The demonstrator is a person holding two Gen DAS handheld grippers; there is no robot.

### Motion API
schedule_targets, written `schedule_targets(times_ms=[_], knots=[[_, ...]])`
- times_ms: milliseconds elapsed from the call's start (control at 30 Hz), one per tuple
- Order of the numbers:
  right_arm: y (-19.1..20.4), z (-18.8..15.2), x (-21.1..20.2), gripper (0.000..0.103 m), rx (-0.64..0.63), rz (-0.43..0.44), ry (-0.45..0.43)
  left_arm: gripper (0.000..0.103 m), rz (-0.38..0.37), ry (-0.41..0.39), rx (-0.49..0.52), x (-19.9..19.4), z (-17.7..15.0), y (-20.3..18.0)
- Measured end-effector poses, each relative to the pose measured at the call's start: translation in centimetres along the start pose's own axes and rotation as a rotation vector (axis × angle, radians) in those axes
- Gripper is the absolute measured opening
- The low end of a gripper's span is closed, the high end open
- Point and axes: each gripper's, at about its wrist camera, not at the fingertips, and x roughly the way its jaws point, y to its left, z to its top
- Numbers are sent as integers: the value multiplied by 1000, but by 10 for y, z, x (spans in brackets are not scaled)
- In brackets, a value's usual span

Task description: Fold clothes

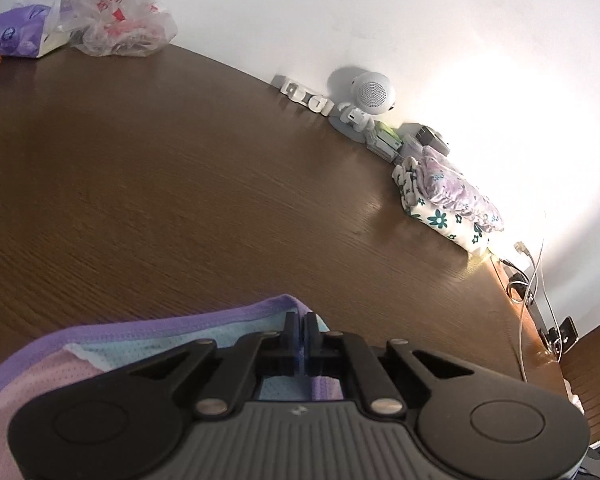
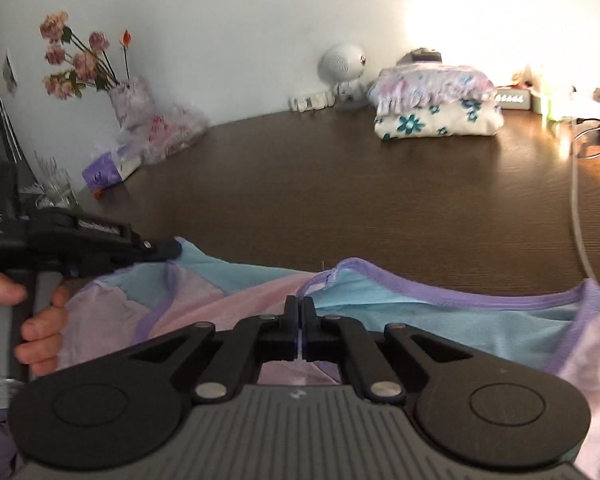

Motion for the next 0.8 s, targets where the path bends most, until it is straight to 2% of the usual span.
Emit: schedule_targets(times_ms=[167, 233, 267, 300, 333, 367, 433, 500, 600, 700, 800], knots=[[-9, -10, -12, 2, 22, -86, 10, 2, 19, -12, 26, 1, -3, -2], [-12, -15, -33, 9, 22, -88, -18, 5, 32, -22, 28, 0, -3, -4], [-14, -17, -43, 17, 22, -88, -32, 7, 40, -29, 33, -4, -4, -5], [-16, -20, -54, 30, 22, -89, -46, 13, 47, -37, 41, -10, -4, -7], [-18, -22, -64, 33, 22, -90, -60, 20, 54, -45, 49, -15, -5, -9], [-19, -25, -75, 33, 22, -91, -74, 22, 48, -42, 78, -22, -6, -12], [-17, -39, -97, 33, -56, -78, -67, 30, 18, -6, 156, -41, -14, -27], [-13, -54, -106, 33, -127, -48, -17, 36, -28, 42, 238, -62, -28, -48], [-11, -67, -109, 33, -174, -23, 14, 47, -144, 67, 387, -86, -70, -88], [-10, -74, -106, 30, -195, -12, 24, 46, -164, 99, 511, -93, -118, -117], [-7, -79, -101, 26, -212, 15, 46, 46, -168, 61, 560, -103, -150, -114]])
